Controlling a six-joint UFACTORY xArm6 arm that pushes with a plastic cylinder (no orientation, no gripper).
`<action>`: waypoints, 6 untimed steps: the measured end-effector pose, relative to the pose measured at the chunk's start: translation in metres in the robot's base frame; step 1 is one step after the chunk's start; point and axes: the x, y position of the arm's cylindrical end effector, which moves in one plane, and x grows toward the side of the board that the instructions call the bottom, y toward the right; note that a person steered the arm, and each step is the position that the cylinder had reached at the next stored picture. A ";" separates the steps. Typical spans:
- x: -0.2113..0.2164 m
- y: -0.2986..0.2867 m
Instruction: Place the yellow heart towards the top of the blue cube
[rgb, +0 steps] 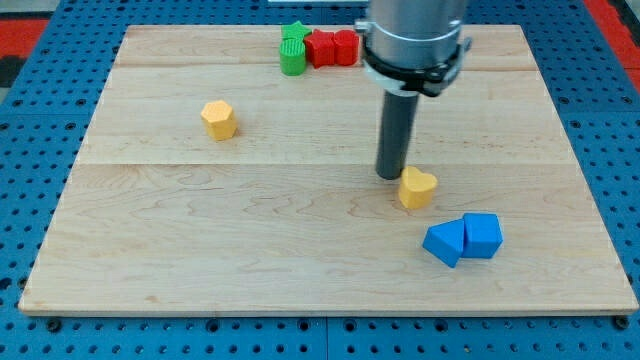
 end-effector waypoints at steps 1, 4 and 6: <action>0.038 0.036; -0.043 -0.026; 0.024 -0.141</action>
